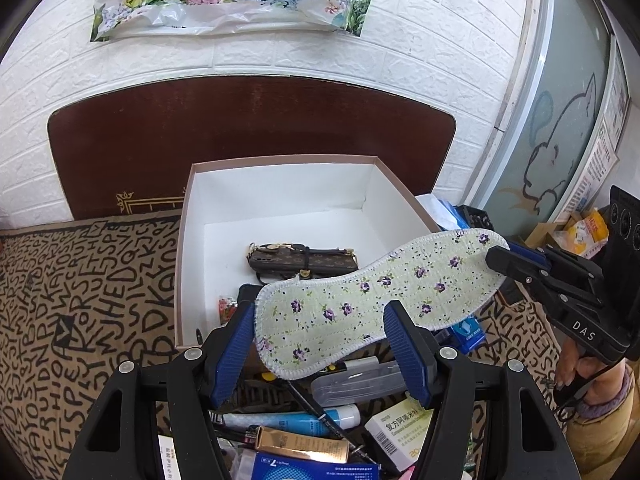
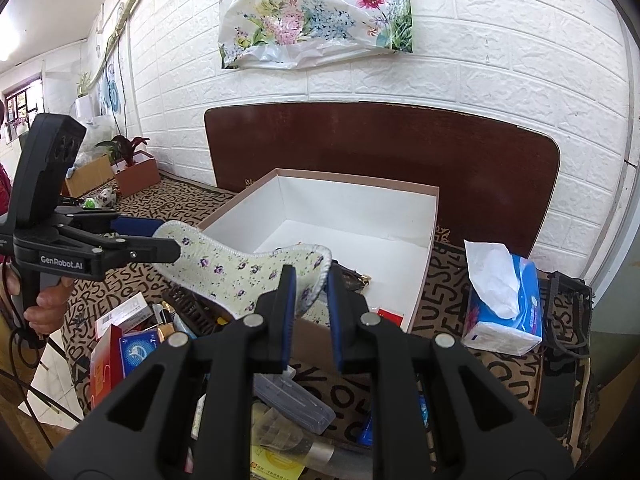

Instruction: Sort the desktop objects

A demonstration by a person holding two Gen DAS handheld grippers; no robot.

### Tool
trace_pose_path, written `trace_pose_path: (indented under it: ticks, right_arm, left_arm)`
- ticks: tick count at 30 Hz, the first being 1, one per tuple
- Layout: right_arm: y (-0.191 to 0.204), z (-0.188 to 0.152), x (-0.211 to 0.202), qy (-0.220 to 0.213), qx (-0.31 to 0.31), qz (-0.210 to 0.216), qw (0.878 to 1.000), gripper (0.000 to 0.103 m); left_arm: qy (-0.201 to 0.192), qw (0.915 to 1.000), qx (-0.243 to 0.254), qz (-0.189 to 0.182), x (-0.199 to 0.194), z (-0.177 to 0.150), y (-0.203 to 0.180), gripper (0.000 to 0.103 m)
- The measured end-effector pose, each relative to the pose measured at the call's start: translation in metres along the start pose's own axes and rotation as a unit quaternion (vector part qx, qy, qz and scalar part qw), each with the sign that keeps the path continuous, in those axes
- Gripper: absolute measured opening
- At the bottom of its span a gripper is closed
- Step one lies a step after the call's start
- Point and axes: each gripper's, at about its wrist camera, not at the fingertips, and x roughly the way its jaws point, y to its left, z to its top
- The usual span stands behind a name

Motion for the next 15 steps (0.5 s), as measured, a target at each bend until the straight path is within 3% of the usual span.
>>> trace_pose_path:
  ticks: [15]
  right_arm:
    - [-0.002,0.005,0.014,0.003,0.008,0.004,1.0,0.017]
  left_arm:
    - [0.005,0.9999,-0.004,0.01,0.009,0.008,0.006,0.067]
